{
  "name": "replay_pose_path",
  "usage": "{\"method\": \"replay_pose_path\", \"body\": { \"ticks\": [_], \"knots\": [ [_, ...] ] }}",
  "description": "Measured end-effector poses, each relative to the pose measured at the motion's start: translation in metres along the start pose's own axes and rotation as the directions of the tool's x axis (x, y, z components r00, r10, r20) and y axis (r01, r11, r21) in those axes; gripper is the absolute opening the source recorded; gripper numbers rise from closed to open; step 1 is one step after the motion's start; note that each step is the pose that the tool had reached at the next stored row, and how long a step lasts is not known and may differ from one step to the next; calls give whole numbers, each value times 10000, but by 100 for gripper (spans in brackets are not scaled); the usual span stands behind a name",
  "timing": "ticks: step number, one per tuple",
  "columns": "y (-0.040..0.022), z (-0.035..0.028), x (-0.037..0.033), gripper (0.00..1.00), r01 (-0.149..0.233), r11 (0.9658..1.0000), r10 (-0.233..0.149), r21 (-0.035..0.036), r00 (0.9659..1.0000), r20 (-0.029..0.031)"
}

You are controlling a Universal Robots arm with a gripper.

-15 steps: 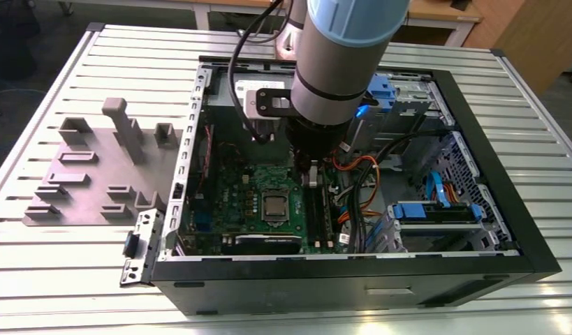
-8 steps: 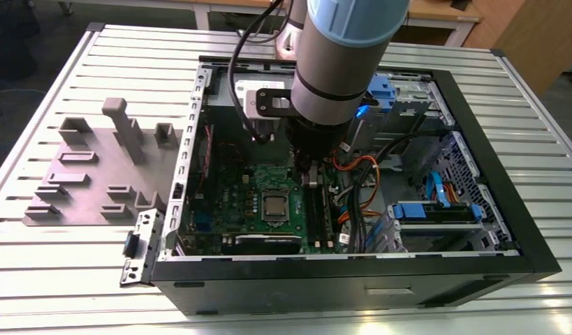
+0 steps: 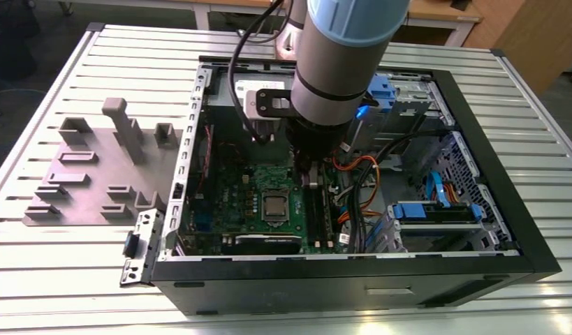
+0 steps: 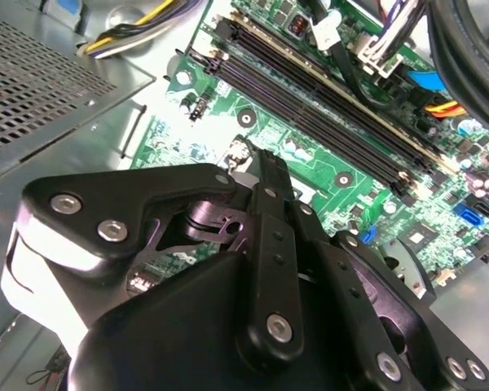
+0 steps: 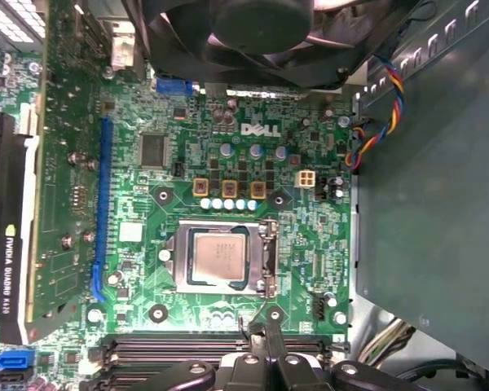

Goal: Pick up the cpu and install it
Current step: 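Install the first cpu locking lever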

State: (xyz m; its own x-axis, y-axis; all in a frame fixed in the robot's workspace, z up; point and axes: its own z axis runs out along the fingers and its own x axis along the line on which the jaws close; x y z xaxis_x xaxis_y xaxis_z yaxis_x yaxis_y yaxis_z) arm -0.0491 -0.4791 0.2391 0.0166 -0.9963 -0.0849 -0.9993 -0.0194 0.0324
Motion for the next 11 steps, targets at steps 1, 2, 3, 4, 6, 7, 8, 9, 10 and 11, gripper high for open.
{"method": "replay_pose_path", "body": {
  "ticks": [1, 2, 3, 4, 6, 7, 8, 9, 10, 11],
  "knots": [
    [0, -1, 11, 11, 0, 10000, 0, -1, 10000, -20],
    [1, 0, 19, 11, -1, 10000, 1, -2, 10000, -32],
    [1, 1, 23, 11, -3, 10000, 3, -1, 10000, -43],
    [1, 2, 25, 11, -4, 10000, 4, -2, 10000, -60],
    [1, 4, 39, 11, -2, 10000, 2, -2, 10000, -70],
    [1, 5, 46, 11, -2, 10000, 2, -2, 10000, -73],
    [1, 8, 55, 11, -3, 10000, 3, -2, 10000, -72],
    [1, 11, 64, 11, -3, 10000, 3, -2, 10000, -73],
    [1, 19, 69, 11, -3, 10000, 3, -2, 10000, -72],
    [1, 31, 73, 11, -4, 10000, 4, -1, 10000, -70]
  ]
}}
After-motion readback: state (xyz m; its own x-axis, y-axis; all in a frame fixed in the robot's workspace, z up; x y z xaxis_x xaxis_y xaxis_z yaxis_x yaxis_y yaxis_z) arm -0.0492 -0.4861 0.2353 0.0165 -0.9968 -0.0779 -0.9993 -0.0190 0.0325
